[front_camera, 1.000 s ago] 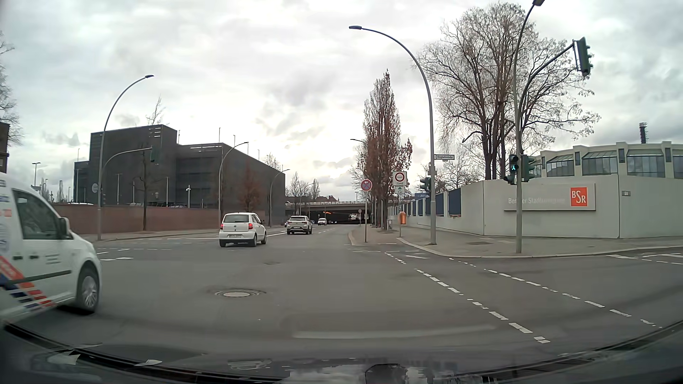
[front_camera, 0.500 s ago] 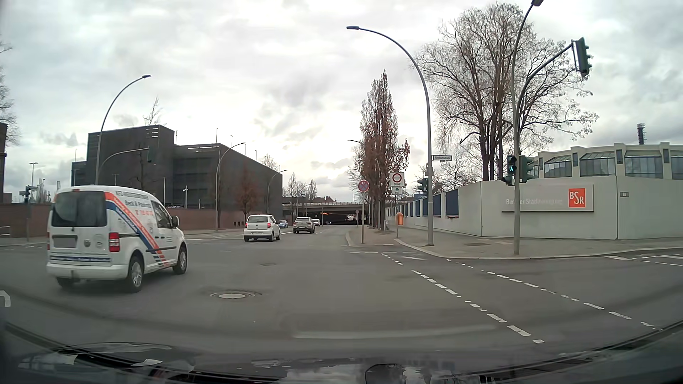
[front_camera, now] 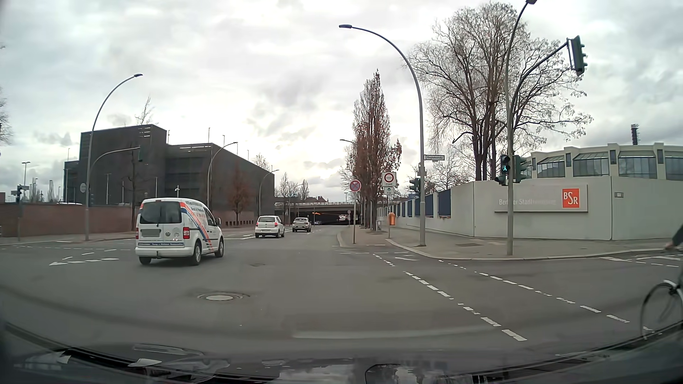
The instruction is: Follow the waypoints while adhering to traffic rules and regulations
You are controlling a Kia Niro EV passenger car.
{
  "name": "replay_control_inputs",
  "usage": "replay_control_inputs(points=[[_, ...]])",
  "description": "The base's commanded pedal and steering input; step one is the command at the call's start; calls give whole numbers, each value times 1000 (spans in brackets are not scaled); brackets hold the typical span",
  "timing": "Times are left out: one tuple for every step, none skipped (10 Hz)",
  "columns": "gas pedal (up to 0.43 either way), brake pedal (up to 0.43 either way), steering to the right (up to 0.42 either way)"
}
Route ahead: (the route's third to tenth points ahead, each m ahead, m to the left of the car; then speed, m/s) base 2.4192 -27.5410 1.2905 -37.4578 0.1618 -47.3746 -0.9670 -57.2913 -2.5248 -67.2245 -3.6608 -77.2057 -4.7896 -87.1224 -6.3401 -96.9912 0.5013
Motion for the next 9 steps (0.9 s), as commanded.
replay_control_inputs(points=[[0, 12, 540], [0, 12, 565], [0, 12, 591], [0, 12, 615], [0, 12, 636], [0, 12, 662], [39, 12, 684], [39, 18, 700], [39, 12, 716]])
